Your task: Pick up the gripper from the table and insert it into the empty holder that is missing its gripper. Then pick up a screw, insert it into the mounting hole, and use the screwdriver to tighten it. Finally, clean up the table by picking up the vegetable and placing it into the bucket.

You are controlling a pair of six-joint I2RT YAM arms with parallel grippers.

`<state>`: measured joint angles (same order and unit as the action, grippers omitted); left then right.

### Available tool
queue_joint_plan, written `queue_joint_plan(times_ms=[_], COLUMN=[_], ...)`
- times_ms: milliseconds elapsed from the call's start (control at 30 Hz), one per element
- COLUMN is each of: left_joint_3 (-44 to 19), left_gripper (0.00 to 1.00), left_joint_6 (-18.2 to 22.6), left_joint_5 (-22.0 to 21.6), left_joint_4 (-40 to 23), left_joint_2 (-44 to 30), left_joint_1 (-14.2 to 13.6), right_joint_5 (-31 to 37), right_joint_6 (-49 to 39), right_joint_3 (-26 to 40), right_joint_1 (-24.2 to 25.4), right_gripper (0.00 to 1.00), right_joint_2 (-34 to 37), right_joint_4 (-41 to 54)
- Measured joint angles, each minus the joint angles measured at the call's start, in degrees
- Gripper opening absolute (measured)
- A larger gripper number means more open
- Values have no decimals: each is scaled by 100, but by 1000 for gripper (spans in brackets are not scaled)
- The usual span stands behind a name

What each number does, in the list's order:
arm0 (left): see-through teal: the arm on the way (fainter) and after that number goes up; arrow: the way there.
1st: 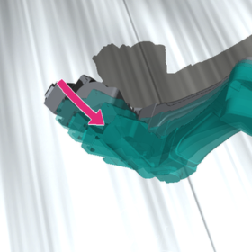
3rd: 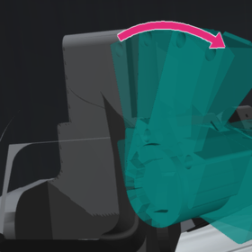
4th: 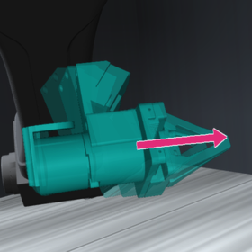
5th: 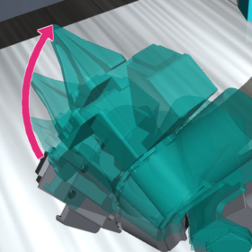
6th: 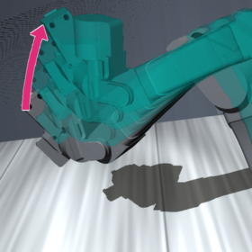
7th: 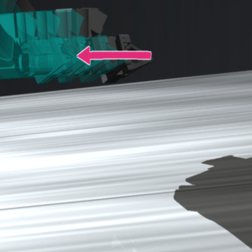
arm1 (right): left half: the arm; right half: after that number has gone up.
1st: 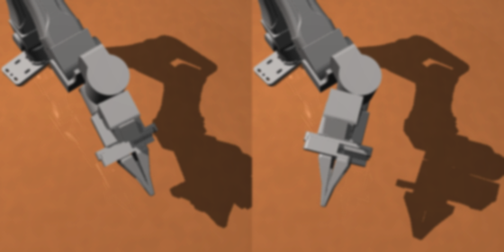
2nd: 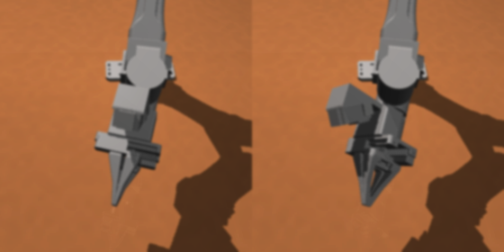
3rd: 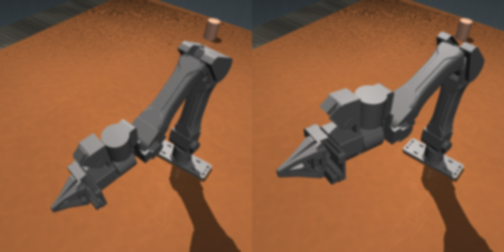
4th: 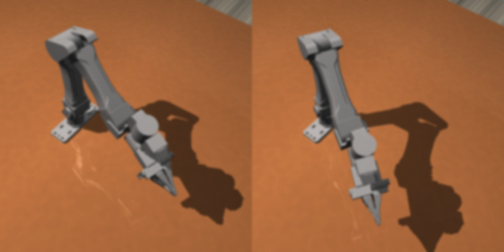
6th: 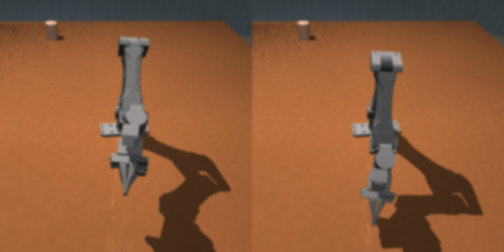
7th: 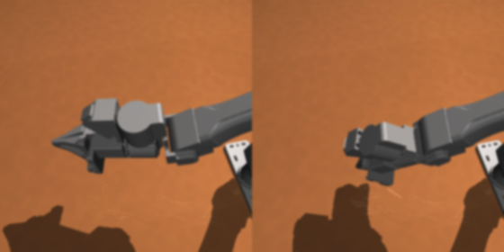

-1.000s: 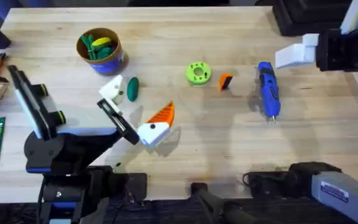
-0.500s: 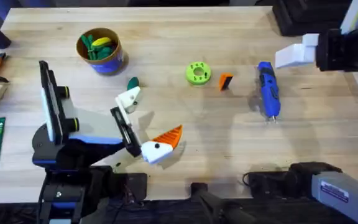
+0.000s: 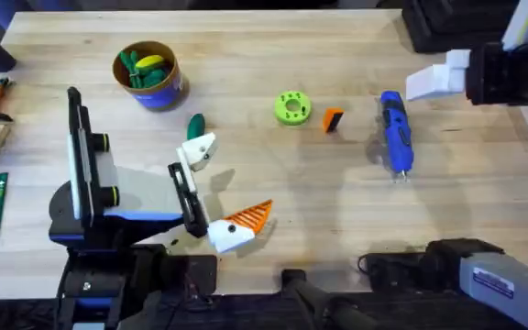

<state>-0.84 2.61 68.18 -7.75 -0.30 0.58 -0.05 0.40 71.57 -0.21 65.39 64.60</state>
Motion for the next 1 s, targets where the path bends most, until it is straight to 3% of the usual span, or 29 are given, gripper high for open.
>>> queue_joint_plan(times_ms=[1000], left_joint_3=[0], left_gripper=[985], left_joint_6=[107], left_joint_5=[20], left_joint_4=[-4], left_joint_2=[0], left_joint_1=[0], right_joint_5=[0], right_joint_6=[2], right_joint_3=[0], right_joint_1=[0], right_gripper=[989], right_joint_2=[0], right_joint_4=[0])
